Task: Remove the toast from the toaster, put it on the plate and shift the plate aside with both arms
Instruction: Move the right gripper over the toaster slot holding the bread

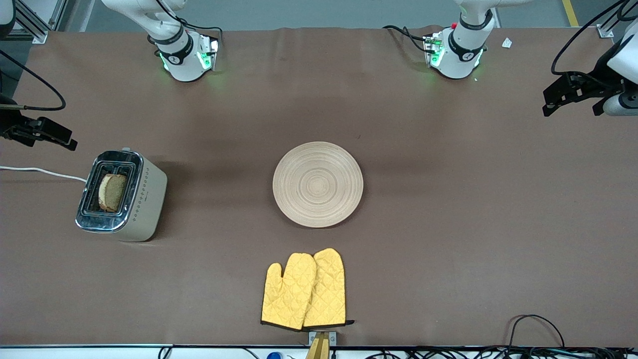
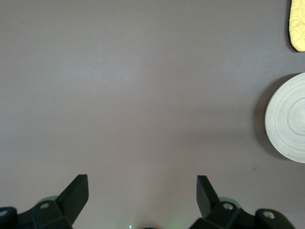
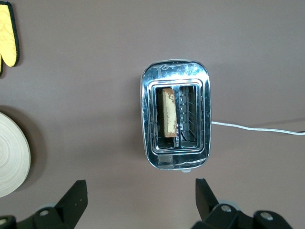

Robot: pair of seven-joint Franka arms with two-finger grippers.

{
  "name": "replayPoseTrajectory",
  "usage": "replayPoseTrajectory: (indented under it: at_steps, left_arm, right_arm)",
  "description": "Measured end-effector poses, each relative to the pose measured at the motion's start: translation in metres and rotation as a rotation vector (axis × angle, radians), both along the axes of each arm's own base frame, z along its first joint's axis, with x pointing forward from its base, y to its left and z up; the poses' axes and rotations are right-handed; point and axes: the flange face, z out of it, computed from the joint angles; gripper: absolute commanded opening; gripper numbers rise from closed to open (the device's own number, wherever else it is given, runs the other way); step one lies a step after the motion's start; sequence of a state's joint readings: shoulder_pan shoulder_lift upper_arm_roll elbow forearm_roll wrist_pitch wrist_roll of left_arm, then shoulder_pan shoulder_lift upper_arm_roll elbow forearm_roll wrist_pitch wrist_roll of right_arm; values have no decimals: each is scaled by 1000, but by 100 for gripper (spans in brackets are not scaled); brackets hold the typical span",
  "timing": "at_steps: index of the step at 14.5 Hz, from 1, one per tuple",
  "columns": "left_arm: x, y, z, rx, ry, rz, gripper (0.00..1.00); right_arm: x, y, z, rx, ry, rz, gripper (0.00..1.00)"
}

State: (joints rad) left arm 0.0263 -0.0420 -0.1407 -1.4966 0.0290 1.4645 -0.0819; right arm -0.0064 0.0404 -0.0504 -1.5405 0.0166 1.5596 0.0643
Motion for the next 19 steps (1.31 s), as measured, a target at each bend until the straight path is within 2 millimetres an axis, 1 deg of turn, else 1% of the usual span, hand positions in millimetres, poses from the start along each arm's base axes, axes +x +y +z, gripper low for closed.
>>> replayPoseTrajectory:
  at_steps: [6, 8, 10, 13, 15, 17, 19]
  left_arm:
    - [0, 0, 0, 0, 0, 0, 100]
    - [0, 0, 0, 0, 0, 0, 100]
    - [0, 0, 0, 0, 0, 0, 100]
    - [0, 0, 0, 0, 0, 1, 100]
    - [0, 1, 0, 0, 0, 1, 100]
    - [0, 1, 0, 0, 0, 2, 100]
    - [0, 1, 0, 0, 0, 2, 100]
  right_arm:
    - [0, 0, -2, 0, 2, -1, 100]
    - [3, -3, -1, -2, -25, 1, 100]
    - [7, -10, 1, -6, -62, 19, 100]
    - [8, -28, -3, -9, -69, 20, 100]
    - [12, -36, -16, -11, -71, 8, 100]
    - [19, -44, -38, -12, -60, -2, 100]
    - [29, -46, -62, -14, -49, -5, 100]
